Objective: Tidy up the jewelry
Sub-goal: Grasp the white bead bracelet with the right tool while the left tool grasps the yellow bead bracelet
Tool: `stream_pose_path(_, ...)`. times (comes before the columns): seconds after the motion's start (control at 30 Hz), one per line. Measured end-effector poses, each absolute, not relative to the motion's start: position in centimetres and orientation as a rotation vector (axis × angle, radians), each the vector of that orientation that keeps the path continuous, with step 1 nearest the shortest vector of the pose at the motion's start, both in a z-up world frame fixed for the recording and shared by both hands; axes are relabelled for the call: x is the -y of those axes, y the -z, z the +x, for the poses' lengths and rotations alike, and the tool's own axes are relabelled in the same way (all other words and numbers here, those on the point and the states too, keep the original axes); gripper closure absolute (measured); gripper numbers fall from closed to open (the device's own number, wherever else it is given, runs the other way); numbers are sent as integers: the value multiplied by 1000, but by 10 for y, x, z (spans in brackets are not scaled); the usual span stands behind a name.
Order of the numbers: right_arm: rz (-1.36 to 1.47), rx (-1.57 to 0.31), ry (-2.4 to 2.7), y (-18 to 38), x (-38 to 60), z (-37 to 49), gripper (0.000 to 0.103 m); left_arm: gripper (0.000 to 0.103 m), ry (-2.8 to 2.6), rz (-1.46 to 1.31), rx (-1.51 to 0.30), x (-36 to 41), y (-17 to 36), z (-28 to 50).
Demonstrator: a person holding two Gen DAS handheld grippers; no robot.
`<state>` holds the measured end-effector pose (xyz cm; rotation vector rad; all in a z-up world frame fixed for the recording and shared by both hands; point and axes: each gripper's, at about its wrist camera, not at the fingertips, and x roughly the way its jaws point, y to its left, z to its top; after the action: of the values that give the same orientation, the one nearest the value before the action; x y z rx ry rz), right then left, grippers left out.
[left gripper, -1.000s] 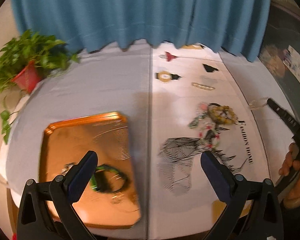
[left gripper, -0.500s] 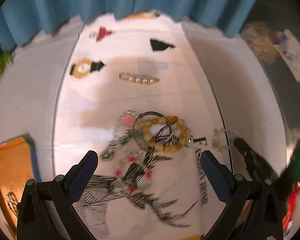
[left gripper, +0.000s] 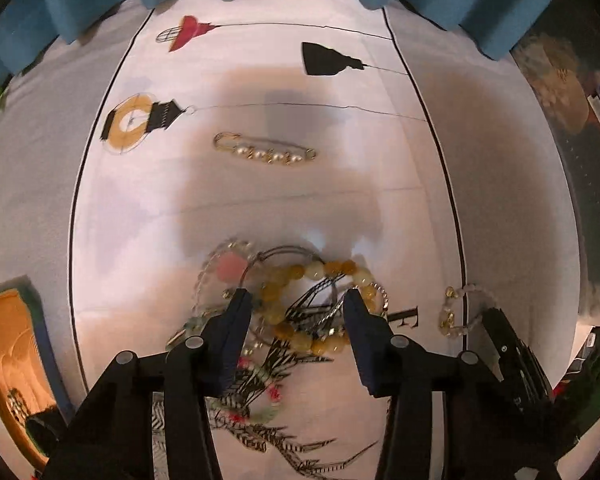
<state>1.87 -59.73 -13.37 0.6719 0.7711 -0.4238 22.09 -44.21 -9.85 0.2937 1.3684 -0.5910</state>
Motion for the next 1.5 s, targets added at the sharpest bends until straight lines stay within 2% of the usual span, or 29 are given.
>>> stream_pose_path(0.6, 699, -758, 417, 135, 600, 19, 96, 57, 720, 538, -1308, 482, 99, 213)
stream_pose_path(0.83, 722, -752, 410, 135, 603, 18, 96, 62, 775, 713, -1238, 493, 101, 197)
stream_pose_path(1.2, 735, -747, 402, 135, 606, 18, 97, 89, 746, 821, -1247, 480, 111, 200)
stream_pose_path(1.5, 739, -745, 399, 135, 606, 18, 97, 86, 736, 845, -1234, 490, 118, 207)
